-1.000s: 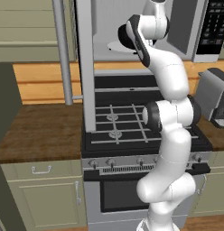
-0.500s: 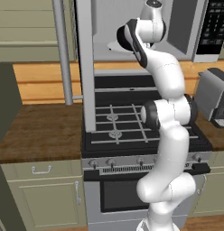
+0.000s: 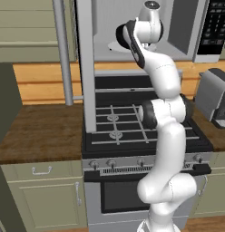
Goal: Pick the avocado from the sink and place it in the bowl. Then pick the bowl and place it in the microwave. Then close the microwave door and press the start button.
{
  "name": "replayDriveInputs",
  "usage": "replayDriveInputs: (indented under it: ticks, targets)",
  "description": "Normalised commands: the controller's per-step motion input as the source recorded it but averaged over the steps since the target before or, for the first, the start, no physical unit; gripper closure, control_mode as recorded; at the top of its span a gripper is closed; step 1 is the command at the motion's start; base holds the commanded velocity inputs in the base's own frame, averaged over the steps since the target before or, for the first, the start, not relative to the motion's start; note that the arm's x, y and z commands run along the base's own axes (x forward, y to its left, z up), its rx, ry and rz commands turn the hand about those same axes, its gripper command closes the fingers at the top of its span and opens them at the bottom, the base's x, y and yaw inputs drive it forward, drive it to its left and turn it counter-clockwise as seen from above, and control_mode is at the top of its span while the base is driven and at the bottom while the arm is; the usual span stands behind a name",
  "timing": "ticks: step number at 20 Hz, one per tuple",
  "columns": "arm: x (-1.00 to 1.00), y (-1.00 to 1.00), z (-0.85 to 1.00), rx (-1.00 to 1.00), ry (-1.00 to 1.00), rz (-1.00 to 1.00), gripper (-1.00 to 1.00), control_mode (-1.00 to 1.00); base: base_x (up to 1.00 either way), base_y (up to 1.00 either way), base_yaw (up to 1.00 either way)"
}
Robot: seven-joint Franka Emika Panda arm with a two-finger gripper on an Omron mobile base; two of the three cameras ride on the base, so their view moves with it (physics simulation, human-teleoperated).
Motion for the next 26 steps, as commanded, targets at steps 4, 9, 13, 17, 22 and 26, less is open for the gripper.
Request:
replayDriveInputs:
  ticks: [4,9,13,17,22,26]
  targets:
    - [0.1,0.01,-0.07,-0.01,0.0,0.0,-1.0,-1.0,0.0,0.0,0.0]
    - [-0.1,0.01,-0.05,-0.01,0.0,0.0,-1.0,-1.0,0.0,0.0,0.0]
    - [-0.26,0.02,-0.12,-0.02,-0.15,0.01,-1.0,-1.0,0.0,0.0,0.0]
    - [-0.24,0.15,-0.67,-0.07,-0.35,0.01,-1.0,-1.0,0.0,0.0,0.0]
    - [-0.37,0.12,-0.93,-0.01,-0.36,0.0,-1.0,-1.0,0.0,0.0,0.0]
    - [-0.24,0.07,-1.0,0.0,-0.36,0.0,-1.0,-1.0,0.0,0.0,0.0]
